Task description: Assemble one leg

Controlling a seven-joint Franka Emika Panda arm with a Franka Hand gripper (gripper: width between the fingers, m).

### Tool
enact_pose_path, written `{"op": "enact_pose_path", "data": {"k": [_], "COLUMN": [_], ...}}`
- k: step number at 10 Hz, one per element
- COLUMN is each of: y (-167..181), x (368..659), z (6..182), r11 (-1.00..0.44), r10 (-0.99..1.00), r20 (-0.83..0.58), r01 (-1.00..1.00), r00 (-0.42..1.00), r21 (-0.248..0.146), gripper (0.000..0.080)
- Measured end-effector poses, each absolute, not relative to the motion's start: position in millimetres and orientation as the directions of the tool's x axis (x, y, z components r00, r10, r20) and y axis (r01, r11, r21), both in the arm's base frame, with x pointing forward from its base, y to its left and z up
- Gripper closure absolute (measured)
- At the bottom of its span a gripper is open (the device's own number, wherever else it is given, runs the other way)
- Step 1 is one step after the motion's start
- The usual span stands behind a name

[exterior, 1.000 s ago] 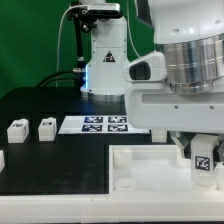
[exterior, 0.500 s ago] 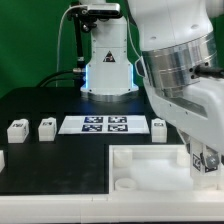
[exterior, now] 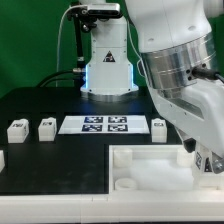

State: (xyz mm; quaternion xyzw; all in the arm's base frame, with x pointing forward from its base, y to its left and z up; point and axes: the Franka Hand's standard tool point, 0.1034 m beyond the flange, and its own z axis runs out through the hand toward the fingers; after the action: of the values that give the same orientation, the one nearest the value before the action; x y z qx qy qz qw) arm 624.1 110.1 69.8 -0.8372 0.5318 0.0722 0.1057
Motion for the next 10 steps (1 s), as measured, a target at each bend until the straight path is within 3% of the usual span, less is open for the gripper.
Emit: {"op": "enact_pose_path", "data": {"k": [1, 4, 7, 9, 10], "y": [111.2, 109.9, 118.5, 117.8, 118.2], "x": [625.1, 624.5, 622.6, 622.4, 622.3], "z": [71.6, 70.3, 71.2, 70.3, 70.0], "r11": [-0.572, -0.782, -0.974, -0.970, -0.959], "r10": [-0.786, -0.580, -0.161, -0.185, -0.232], "r20": [-0.195, -0.148, -0.013, -0.018, -0.027], "r01": [-0.810, -0.598, -0.161, -0.186, -0.234], "r00": [0.586, 0.801, 0.987, 0.983, 0.972], "r21": [-0.127, -0.175, -0.158, -0.159, -0.161], "gripper": [0.0168, 0.0151, 0.0151, 0.0160, 0.0316]}}
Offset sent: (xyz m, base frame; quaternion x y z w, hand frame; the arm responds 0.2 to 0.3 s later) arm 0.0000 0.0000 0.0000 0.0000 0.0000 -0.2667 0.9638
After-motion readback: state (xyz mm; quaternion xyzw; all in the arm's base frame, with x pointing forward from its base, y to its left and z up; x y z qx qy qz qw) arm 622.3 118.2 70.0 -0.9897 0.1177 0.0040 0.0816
